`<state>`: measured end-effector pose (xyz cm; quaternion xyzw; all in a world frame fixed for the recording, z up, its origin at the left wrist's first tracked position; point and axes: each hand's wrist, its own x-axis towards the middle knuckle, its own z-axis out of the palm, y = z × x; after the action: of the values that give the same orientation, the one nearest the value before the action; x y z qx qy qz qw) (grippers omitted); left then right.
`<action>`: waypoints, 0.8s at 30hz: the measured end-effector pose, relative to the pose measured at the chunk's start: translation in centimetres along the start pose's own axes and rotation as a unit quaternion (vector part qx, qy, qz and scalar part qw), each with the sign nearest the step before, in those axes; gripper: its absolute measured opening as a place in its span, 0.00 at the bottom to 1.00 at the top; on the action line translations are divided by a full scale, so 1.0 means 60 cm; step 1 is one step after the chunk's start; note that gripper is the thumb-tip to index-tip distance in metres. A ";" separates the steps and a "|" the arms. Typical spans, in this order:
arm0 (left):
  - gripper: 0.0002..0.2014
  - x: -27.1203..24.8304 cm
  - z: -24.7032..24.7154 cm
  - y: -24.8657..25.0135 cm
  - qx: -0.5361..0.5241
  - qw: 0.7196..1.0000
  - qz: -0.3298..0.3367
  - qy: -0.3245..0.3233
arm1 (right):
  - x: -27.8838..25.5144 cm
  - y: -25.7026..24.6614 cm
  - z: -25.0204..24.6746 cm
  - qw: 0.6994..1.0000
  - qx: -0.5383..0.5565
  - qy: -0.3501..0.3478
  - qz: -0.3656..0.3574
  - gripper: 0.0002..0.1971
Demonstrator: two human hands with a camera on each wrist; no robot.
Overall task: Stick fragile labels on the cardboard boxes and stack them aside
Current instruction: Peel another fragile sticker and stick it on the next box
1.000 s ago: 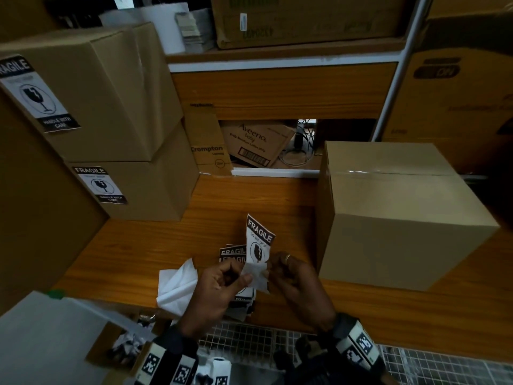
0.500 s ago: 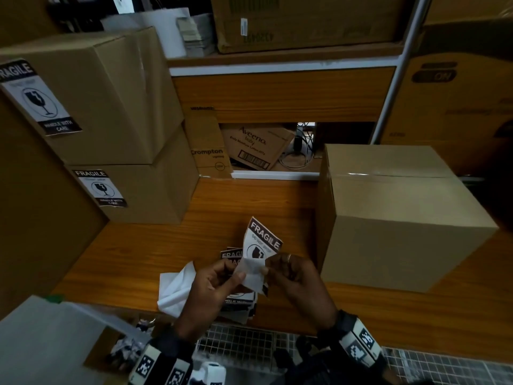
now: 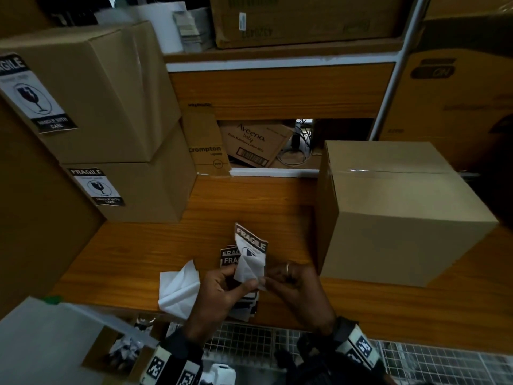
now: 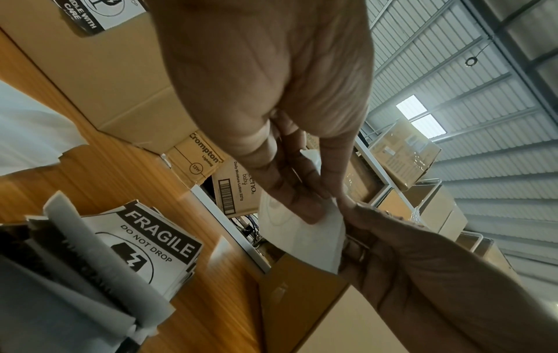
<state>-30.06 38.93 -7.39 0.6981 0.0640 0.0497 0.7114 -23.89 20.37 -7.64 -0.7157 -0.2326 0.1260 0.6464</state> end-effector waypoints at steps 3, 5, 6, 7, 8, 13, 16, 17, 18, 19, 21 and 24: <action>0.12 0.003 -0.005 0.000 0.002 1.000 -0.007 -0.025 | 0.002 -0.006 0.001 1.000 -0.011 -0.007 -0.007 0.05; 0.13 0.005 -0.012 0.003 0.013 0.999 -0.007 -0.049 | 0.006 -0.005 0.000 1.000 -0.018 -0.024 -0.005 0.05; 0.13 0.006 -0.017 0.004 0.018 0.998 -0.007 -0.060 | 0.008 -0.004 -0.001 0.999 -0.017 -0.030 -0.003 0.05; 0.13 0.007 -0.023 0.005 0.022 0.997 -0.006 -0.068 | 0.011 -0.006 -0.001 0.999 -0.013 -0.033 -0.001 0.05; 0.13 0.009 -0.029 0.005 0.026 0.997 -0.005 -0.074 | 0.013 -0.004 -0.002 0.999 -0.010 -0.034 0.003 0.04; 0.11 0.017 -0.060 0.001 0.040 0.994 -0.008 -0.103 | 0.024 -0.010 0.005 0.998 -0.028 -0.060 0.008 0.10; 0.12 0.022 -0.079 -0.002 0.034 0.992 -0.009 -0.122 | 0.033 -0.013 0.009 0.996 -0.033 -0.076 0.013 0.14; 0.12 0.024 -0.084 -0.001 0.031 0.991 -0.009 -0.128 | 0.036 -0.016 0.012 0.996 -0.031 -0.084 0.015 0.14; 0.12 0.025 -0.089 0.000 0.029 0.991 -0.008 -0.133 | 0.039 -0.017 0.014 0.996 -0.025 -0.088 0.020 0.12; 0.12 0.026 -0.093 0.003 0.028 0.990 -0.008 -0.135 | 0.040 -0.018 0.017 0.996 -0.013 -0.086 0.025 0.10; 0.15 0.030 -0.097 0.004 0.014 0.992 -0.011 -0.125 | 0.040 -0.019 0.025 0.997 0.021 -0.063 0.029 0.07; 0.17 0.033 -0.095 -0.006 -0.035 0.995 -0.013 -0.093 | 0.039 -0.010 0.042 0.999 0.048 -0.009 0.017 0.07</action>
<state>-29.03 44.87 -7.91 0.6734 0.0048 -0.0222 0.7390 -23.20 23.76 -7.10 -0.6868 -0.2197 0.1541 0.6755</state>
